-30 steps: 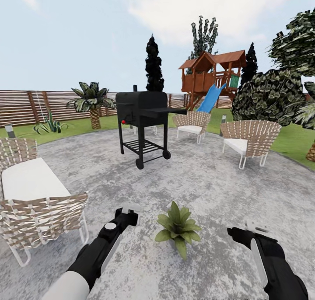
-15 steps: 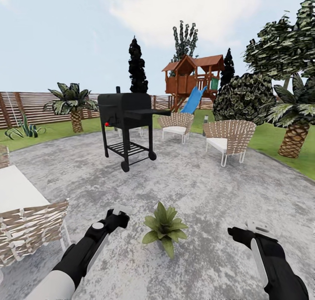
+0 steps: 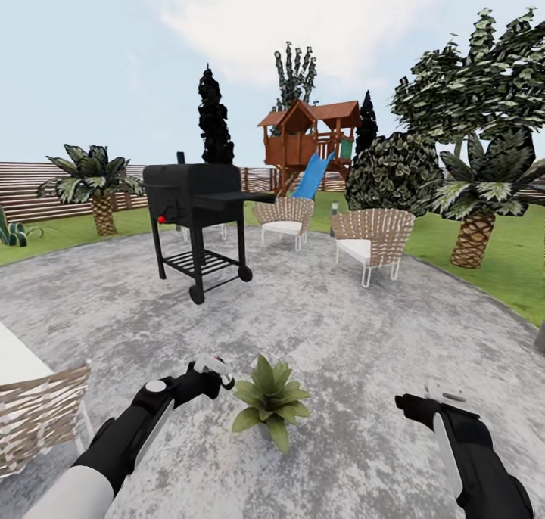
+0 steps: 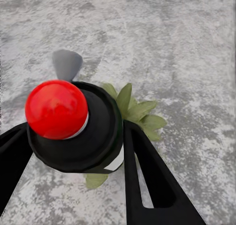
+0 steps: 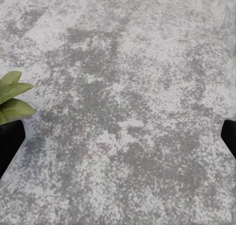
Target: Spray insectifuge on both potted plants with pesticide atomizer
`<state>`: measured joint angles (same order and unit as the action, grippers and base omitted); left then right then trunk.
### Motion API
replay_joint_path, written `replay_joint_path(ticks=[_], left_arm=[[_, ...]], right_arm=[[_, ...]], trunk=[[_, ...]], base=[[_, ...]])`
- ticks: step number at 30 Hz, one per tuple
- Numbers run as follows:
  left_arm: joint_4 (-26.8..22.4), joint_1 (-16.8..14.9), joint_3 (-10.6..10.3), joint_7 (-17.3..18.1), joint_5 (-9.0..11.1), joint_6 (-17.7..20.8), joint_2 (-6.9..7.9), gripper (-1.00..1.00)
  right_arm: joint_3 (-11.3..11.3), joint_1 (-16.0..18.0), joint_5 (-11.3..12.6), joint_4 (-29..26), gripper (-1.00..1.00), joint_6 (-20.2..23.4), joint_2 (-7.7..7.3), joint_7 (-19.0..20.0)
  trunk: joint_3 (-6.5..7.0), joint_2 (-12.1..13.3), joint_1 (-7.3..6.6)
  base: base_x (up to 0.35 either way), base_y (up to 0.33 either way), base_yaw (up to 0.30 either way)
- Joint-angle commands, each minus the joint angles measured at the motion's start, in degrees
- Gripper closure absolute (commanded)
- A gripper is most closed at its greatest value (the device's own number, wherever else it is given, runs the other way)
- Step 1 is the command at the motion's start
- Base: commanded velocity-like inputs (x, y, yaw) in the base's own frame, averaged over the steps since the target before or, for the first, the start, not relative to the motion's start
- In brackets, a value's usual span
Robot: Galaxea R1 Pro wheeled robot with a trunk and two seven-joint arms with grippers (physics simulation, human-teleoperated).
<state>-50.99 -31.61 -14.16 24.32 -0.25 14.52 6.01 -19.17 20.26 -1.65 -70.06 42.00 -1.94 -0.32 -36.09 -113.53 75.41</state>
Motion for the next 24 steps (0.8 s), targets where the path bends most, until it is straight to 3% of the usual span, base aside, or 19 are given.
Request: replay_joint_path(ticks=[1,13,24], left_arm=[[-0.1,0.0,0.0,0.1,0.0,0.3,0.05,1.00],[-0.2,0.0,-0.1,0.2,-0.1,0.5,0.14,1.00],[-0.2,0.0,-0.1,0.3,-0.1,0.6,0.14,1.00]], right_arm=[[0.0,0.0,-0.6,-0.1,-1.00,0.3,0.01,0.0],[0.1,0.0,-1.9,-0.2,-1.00,0.3,0.05,0.0],[0.0,0.0,-1.9,-0.2,-1.00,0.4,0.01,0.0]], trunk=[[-0.06,0.0,0.01],[-0.11,0.0,0.01],[0.30,0.0,0.01]], base=[[0.188,0.233,-0.025],[0.185,0.230,-0.019],[0.032,0.025,-0.114]])
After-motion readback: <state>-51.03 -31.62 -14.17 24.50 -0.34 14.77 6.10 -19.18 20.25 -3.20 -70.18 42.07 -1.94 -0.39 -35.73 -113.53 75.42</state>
